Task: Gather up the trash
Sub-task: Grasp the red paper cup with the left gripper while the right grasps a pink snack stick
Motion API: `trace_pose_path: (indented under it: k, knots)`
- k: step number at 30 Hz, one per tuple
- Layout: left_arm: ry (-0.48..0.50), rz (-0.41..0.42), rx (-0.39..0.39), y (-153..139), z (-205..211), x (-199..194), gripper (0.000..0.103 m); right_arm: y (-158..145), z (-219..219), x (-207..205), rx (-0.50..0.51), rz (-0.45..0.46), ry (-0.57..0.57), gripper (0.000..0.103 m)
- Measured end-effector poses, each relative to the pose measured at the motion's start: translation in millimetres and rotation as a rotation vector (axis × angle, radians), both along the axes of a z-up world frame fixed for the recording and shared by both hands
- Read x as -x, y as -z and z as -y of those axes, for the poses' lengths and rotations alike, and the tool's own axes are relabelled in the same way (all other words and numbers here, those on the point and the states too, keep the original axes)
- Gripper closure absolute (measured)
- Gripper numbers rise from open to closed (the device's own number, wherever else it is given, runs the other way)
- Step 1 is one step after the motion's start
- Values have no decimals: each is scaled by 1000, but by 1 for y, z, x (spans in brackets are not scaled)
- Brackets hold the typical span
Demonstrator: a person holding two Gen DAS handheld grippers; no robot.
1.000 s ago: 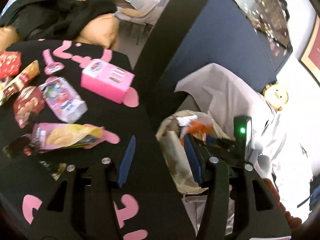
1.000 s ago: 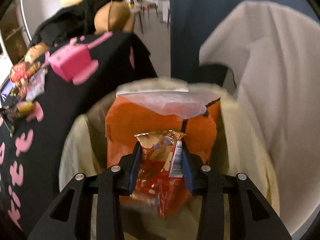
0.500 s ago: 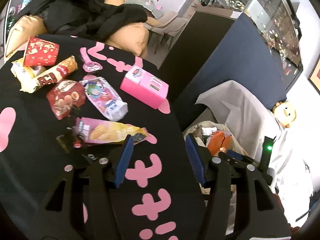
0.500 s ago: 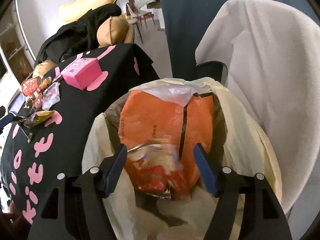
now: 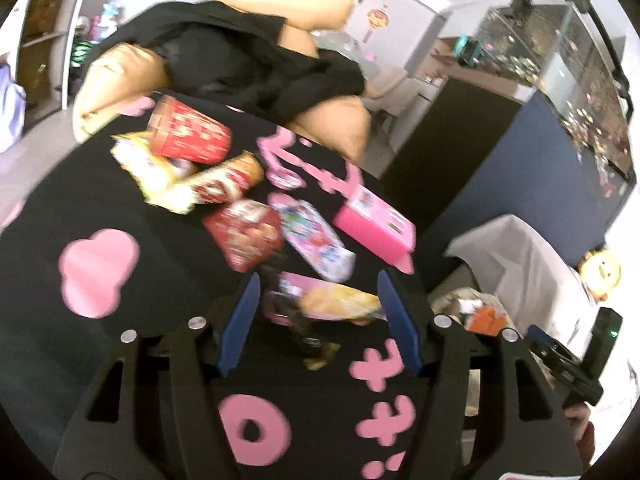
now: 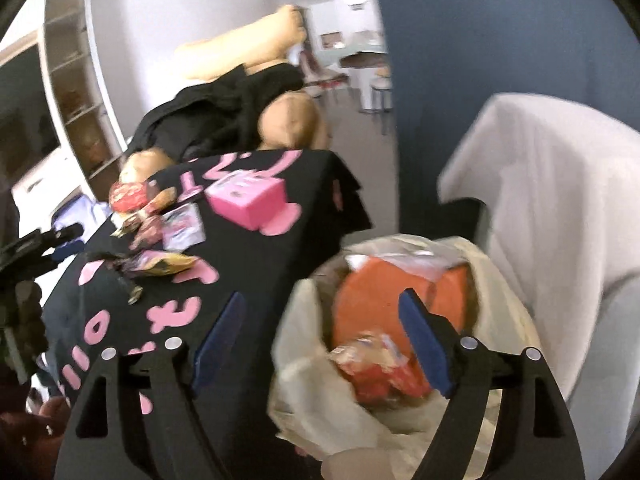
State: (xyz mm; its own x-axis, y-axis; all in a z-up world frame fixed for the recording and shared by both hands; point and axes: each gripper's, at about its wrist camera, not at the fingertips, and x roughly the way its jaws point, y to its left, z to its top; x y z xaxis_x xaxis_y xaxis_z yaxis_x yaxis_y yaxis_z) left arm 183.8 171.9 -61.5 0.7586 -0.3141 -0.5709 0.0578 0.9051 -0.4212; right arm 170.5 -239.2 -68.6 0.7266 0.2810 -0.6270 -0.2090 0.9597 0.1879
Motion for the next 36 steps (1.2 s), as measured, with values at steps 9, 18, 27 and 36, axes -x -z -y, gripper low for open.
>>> trace_pose_path:
  k: [9, 18, 27, 36]
  knots:
    - [-113, 16, -60, 10, -62, 9, 45, -8, -81, -11, 33, 28, -187, 27]
    - [-122, 3, -143, 27, -108, -35, 45, 11, -140, -62, -5, -5, -268, 27]
    - [-73, 61, -158, 14, -119, -99, 45, 13, -175, -110, 99, -3, -251, 27]
    - [22, 102, -95, 10, -153, -171, 35, 2, -207, -150, 135, 2, -343, 27]
